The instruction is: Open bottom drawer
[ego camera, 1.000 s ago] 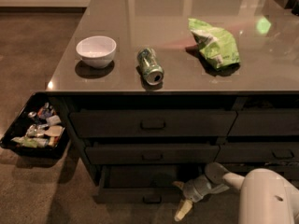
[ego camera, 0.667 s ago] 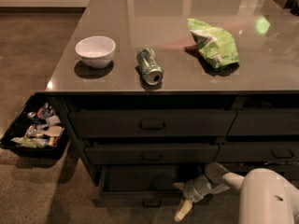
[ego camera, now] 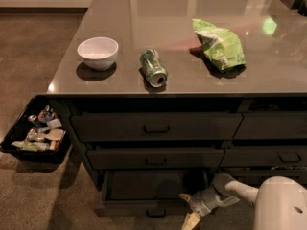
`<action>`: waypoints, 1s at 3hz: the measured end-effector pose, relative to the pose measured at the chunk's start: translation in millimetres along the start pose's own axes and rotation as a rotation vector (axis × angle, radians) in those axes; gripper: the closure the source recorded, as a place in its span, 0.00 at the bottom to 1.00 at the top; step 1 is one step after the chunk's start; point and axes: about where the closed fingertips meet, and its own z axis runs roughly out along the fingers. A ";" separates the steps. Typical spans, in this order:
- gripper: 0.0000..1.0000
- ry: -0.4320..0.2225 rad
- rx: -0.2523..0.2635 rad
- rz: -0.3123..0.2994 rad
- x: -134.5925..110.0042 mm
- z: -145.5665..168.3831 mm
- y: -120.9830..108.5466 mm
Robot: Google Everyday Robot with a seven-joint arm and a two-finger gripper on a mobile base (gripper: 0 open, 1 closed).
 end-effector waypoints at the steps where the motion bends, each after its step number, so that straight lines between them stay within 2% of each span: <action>1: 0.00 -0.001 -0.019 0.006 -0.1 5.5 2.5; 2: 0.00 -0.006 -0.050 0.055 3.8 9.9 21.0; 3: 0.00 -0.006 -0.049 0.055 1.9 8.0 21.5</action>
Offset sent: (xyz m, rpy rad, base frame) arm -0.0790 0.0161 0.0047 0.0262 0.2068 -0.0111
